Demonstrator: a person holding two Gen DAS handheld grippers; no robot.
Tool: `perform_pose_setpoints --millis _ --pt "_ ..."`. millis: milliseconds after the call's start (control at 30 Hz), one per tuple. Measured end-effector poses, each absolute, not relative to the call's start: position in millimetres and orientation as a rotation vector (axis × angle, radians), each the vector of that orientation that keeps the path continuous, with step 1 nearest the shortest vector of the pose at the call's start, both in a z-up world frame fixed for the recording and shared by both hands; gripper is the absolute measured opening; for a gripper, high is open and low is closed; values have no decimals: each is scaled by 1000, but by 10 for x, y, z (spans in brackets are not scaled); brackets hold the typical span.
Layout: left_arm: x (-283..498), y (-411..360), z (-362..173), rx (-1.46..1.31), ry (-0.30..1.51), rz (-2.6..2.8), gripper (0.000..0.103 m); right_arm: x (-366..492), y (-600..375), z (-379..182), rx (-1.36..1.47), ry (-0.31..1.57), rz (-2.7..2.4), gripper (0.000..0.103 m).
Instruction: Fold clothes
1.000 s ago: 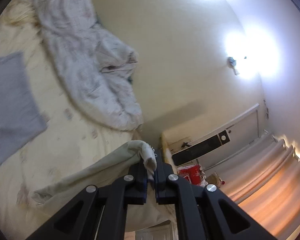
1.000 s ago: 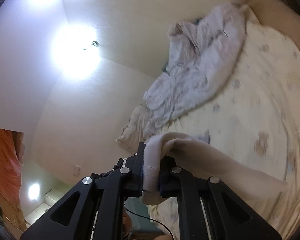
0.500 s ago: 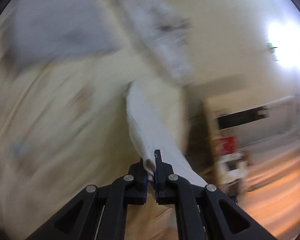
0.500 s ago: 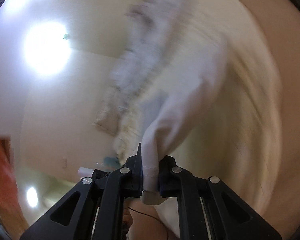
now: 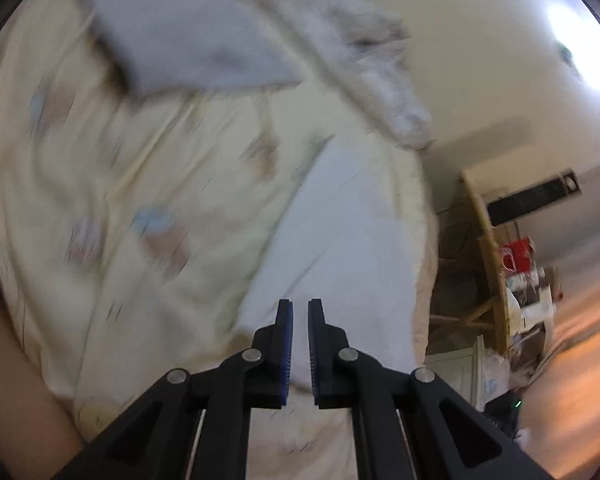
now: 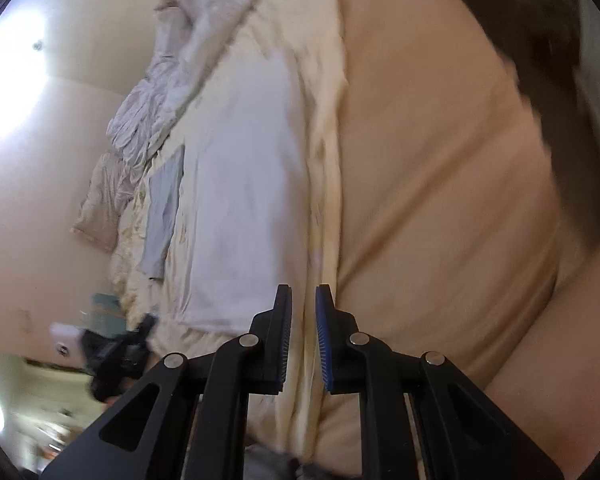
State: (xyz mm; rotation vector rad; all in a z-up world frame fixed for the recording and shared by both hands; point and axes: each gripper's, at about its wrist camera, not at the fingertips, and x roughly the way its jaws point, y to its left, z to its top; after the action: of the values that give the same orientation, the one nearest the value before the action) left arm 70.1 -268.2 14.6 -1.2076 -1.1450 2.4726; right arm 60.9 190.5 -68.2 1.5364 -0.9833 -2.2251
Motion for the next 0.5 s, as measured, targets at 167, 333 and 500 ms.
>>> perform_pose_setpoints --millis 167,333,500 --pt "224 -2079 58 -1310 -828 2415 27 191 1371 -562 1531 -527 -2312 16" --pt "-183 -1748 -426 -1636 -574 2397 27 59 949 -1163 1716 -411 -2163 17" --pt "-111 -2057 -445 -1601 -678 2389 9 208 1127 -933 1614 -396 -2142 15"
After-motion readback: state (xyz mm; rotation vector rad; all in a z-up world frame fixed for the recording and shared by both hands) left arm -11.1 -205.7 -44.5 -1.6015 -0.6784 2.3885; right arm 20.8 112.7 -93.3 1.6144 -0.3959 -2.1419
